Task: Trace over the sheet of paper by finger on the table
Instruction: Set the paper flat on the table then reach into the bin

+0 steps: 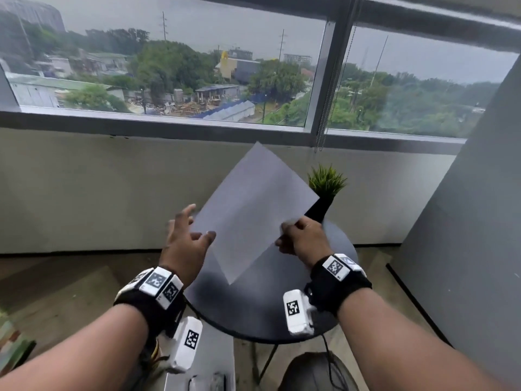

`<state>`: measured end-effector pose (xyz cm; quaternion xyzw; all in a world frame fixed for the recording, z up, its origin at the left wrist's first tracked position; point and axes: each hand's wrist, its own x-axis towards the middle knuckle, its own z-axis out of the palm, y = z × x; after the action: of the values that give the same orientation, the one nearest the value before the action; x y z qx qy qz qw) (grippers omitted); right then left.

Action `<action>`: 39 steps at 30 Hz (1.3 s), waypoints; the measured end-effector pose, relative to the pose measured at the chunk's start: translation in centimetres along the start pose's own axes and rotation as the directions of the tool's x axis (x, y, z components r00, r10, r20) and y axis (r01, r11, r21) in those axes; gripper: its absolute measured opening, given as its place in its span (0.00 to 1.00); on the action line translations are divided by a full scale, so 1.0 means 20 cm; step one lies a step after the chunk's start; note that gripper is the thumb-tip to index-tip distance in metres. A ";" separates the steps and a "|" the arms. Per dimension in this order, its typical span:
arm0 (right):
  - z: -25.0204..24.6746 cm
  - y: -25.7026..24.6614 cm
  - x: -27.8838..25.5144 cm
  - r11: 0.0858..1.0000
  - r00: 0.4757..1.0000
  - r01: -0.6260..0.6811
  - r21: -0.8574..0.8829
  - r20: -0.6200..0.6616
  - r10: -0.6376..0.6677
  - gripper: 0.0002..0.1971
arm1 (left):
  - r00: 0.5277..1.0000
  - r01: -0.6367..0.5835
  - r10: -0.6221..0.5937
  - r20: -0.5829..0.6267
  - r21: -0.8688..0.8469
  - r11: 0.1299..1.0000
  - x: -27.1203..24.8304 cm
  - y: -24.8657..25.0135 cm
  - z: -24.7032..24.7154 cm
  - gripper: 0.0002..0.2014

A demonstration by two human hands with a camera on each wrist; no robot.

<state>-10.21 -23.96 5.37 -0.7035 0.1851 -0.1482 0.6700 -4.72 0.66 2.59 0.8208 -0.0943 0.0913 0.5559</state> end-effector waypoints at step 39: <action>-0.27 0.28 0.85 0.219 0.932 0.361 -0.906 0.359 -0.050 0.05 | 0.671 -0.515 -0.253 0.697 0.684 0.517 0.80 -0.26 0.73 0.27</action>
<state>2.01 -36.68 -0.62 -0.9944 0.0537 -0.0008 0.0905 12.64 -11.92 -3.30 0.9338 -0.3187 -0.1622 -0.0114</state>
